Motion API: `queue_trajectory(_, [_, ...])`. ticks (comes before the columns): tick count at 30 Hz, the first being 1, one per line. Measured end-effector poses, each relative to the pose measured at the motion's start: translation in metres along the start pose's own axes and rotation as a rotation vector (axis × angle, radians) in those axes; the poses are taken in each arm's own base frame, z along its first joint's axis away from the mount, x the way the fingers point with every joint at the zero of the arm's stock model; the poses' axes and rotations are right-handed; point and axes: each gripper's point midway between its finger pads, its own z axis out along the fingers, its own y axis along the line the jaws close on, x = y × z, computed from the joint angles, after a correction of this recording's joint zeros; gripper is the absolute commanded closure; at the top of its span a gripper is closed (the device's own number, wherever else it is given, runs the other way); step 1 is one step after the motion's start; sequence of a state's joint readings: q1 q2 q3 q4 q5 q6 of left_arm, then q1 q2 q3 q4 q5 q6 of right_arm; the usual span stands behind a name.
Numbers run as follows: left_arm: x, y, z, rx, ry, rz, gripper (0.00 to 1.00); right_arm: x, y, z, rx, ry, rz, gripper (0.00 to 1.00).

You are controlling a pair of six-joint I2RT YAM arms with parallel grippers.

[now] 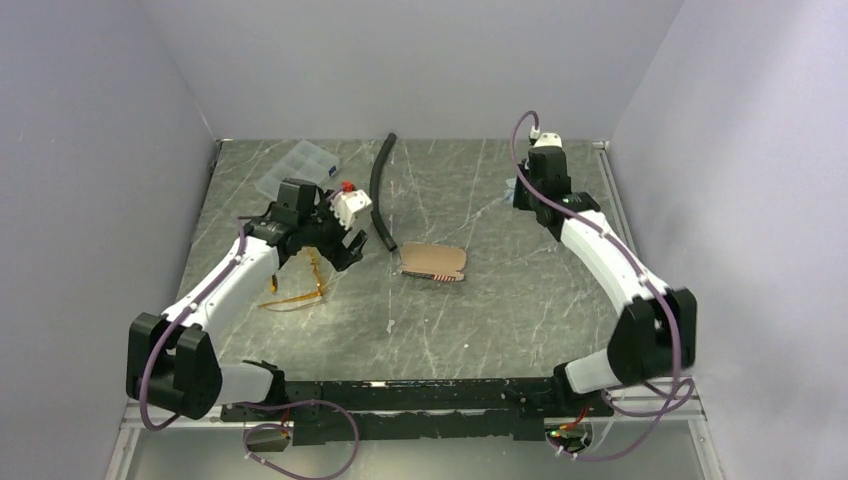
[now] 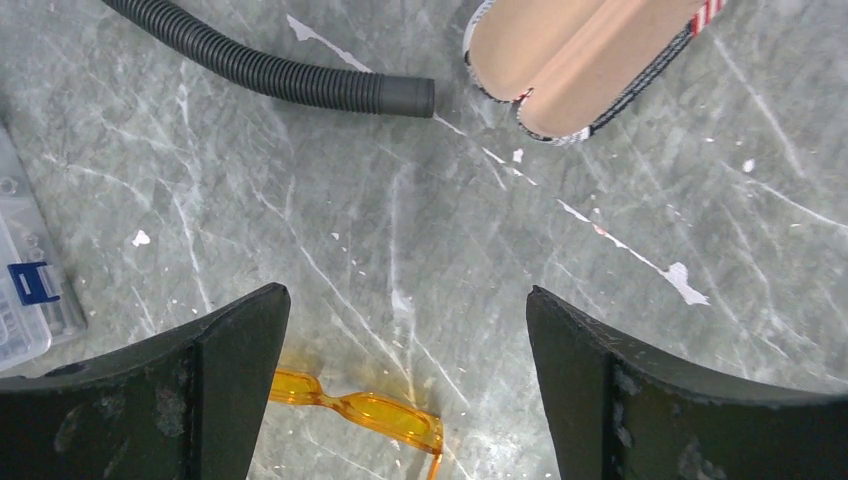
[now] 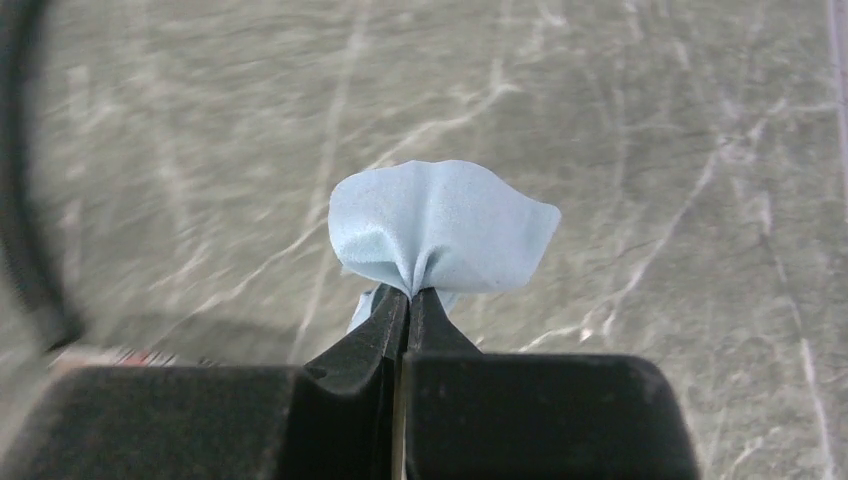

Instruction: Organize the sunglasses

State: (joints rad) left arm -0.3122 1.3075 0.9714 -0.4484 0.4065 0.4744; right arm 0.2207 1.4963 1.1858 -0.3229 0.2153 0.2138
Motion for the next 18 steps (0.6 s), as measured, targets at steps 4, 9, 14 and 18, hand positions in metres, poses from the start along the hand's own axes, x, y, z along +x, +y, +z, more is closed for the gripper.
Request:
queue_trajectory(4, [-0.009, -0.01, -0.012, 0.053, -0.027, -0.006, 0.07, -0.003, 0.048, -0.06, -0.184, -0.049, -0.037, 1.0])
queue_trajectory(9, [-0.041, -0.026, -0.034, 0.14, -0.103, 0.021, 0.07, 0.018, 0.121, -0.135, -0.602, -0.051, -0.102, 1.0])
queue_trajectory(14, [-0.059, -0.035, -0.057, 0.165, -0.155, 0.05, 0.07, 0.077, 0.175, -0.189, -0.904, 0.03, -0.273, 1.0])
queue_trajectory(18, [-0.05, -0.045, -0.069, 0.172, -0.151, 0.067, 0.07, 0.15, 0.214, -0.221, -1.137, 0.192, -0.445, 1.0])
